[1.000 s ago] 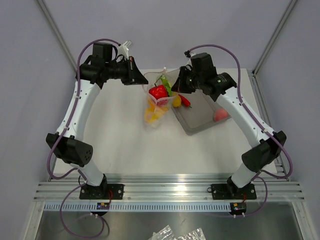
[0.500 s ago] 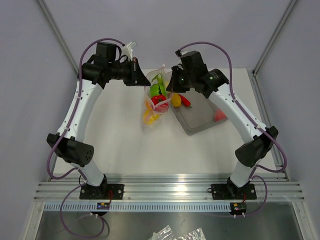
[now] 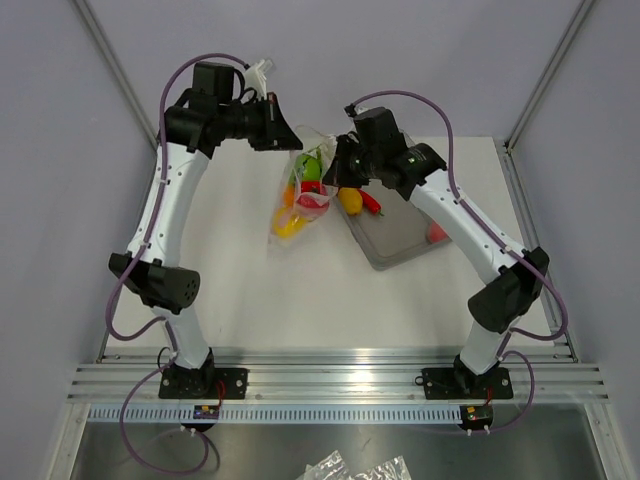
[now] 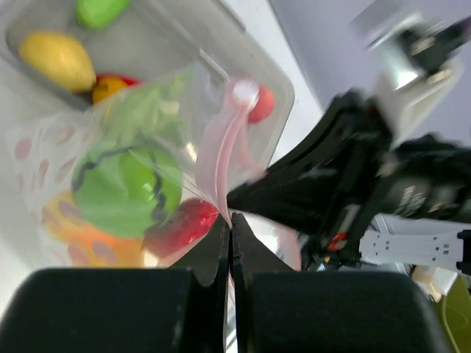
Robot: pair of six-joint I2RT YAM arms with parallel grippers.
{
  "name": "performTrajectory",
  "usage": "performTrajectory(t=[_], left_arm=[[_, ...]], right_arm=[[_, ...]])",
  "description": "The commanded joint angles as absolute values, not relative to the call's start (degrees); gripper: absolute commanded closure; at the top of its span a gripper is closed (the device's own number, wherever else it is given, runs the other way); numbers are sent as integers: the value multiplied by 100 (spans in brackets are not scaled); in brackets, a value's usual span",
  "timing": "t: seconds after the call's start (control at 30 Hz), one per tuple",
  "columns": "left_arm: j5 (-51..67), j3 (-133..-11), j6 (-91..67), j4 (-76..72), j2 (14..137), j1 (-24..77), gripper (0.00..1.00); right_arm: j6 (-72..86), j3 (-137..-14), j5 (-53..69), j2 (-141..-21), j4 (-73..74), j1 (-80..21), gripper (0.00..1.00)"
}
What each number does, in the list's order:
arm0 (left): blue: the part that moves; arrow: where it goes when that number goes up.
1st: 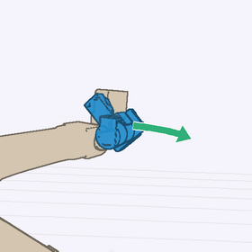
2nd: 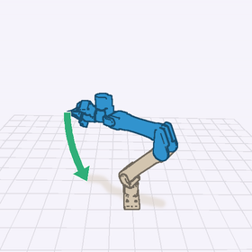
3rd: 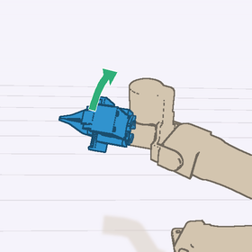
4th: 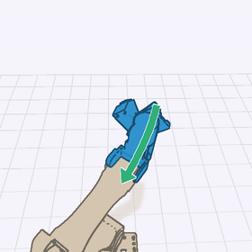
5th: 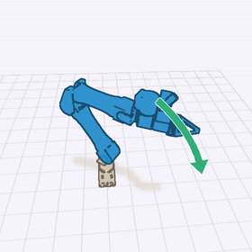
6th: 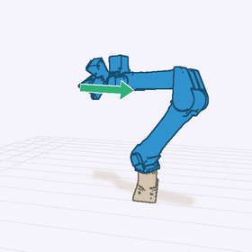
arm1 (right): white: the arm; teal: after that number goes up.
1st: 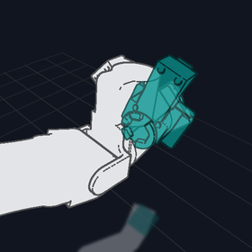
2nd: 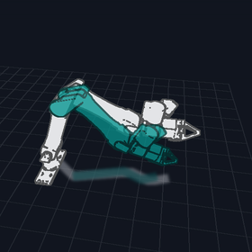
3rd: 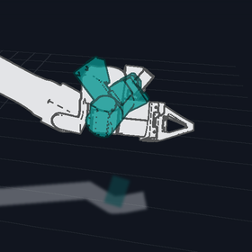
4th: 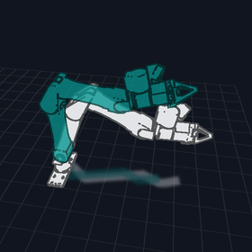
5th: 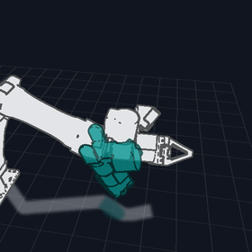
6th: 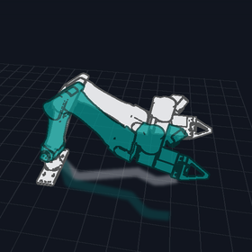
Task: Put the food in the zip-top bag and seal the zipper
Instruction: Adjust the zipper food storage bag at the center of the board.
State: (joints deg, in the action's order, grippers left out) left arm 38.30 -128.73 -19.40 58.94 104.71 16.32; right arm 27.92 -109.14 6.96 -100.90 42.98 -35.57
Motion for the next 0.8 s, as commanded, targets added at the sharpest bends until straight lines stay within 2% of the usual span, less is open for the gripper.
performTrajectory(t=[0.0,0.13,0.27,0.3,0.4,0.5,0.63,0.77], left_arm=[[4085,-13763,-2091,5731,10801,1486,100],[4175,-13317,-2093,5449,10591,1406,100],[4008,-11544,-1776,5099,10056,1397,100],[3947,-10774,-1749,4993,9976,1406,100],[3763,-10170,-1635,4956,9949,1389,100],[3666,-10449,-1538,5335,9915,1389,100],[3305,-11598,-1573,5597,9580,1380,100],[3067,-12171,-1608,5713,9466,1293,100]], right_arm=[[3243,-10985,1125,-10327,3656,-3831,100],[3331,-10803,871,-10178,3393,-3867,100],[3112,-10284,37,-10273,3594,-3815,100],[3129,-10214,35,-10335,3647,-3727,100],[3164,-10125,35,-10398,3841,-3683,100],[3103,-10282,35,-10161,3858,-3691,100],[2883,-10669,-211,-9818,4051,-3691,100],[2786,-10837,-141,-9756,4122,-3691,100]])
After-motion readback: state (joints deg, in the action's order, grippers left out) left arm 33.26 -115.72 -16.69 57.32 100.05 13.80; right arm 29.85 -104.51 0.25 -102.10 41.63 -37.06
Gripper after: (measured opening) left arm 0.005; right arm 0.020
